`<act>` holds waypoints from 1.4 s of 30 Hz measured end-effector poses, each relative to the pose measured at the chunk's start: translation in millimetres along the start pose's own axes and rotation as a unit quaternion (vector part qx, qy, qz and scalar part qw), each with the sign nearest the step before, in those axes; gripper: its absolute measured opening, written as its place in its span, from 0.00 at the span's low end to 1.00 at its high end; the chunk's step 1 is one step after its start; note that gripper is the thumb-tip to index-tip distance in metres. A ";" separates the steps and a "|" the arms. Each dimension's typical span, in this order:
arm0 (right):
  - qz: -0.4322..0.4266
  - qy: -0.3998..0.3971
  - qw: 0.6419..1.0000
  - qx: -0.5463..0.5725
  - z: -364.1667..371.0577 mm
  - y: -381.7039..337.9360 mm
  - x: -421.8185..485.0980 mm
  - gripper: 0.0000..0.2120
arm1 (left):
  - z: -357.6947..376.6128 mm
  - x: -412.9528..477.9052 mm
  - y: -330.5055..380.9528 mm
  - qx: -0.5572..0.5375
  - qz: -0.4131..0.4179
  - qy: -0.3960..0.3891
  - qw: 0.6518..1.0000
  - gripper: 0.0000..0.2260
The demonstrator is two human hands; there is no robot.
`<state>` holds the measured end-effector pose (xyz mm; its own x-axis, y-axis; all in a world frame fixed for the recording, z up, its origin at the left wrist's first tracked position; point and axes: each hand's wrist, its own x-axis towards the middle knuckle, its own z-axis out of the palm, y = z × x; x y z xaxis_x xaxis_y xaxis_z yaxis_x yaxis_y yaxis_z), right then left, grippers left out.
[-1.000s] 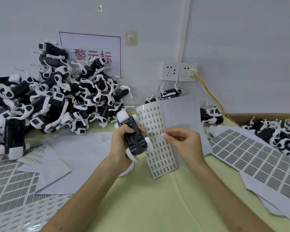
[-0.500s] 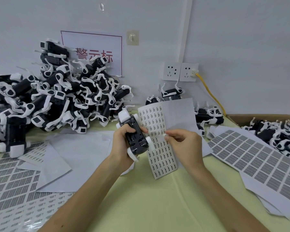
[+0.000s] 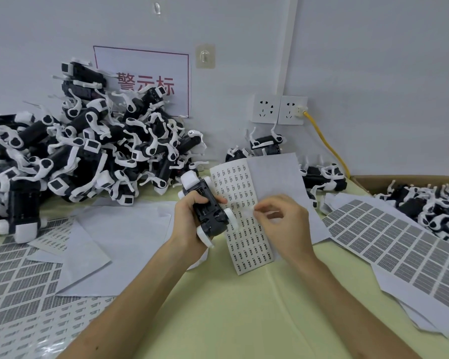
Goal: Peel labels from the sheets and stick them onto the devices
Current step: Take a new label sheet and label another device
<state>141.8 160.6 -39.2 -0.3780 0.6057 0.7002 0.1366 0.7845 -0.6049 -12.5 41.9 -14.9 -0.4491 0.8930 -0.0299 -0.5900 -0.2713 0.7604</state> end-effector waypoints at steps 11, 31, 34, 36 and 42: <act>-0.001 -0.093 0.995 0.035 -0.6 -5.8 -3.3 0.12 | -5.6 4.2 0.7 -0.052 0.007 0.085 0.995 0.07; 0.141 -0.010 0.974 0.175 -4.3 -0.7 6.4 0.12 | 5.7 -8.3 -7.7 0.202 -0.014 -0.131 0.970 0.15; 0.134 -0.001 0.978 0.160 -5.3 -2.1 6.6 0.11 | 5.8 -7.8 -7.5 0.203 -0.009 -0.151 0.967 0.14; 0.135 0.001 0.978 0.161 -5.9 -2.9 7.3 0.11 | 7.1 -8.0 -9.0 0.208 -0.001 -0.148 0.967 0.13; 0.133 -0.015 0.979 0.150 -6.0 -4.3 7.4 0.11 | 8.5 -7.5 -12.2 0.215 0.006 -0.127 0.968 0.13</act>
<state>143.9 162.5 -29.2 -0.3920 0.7765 0.4934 -0.0399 0.5215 -0.8523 3.8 41.6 -18.4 -0.2417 0.9653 0.0992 -0.2279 -0.1558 0.9611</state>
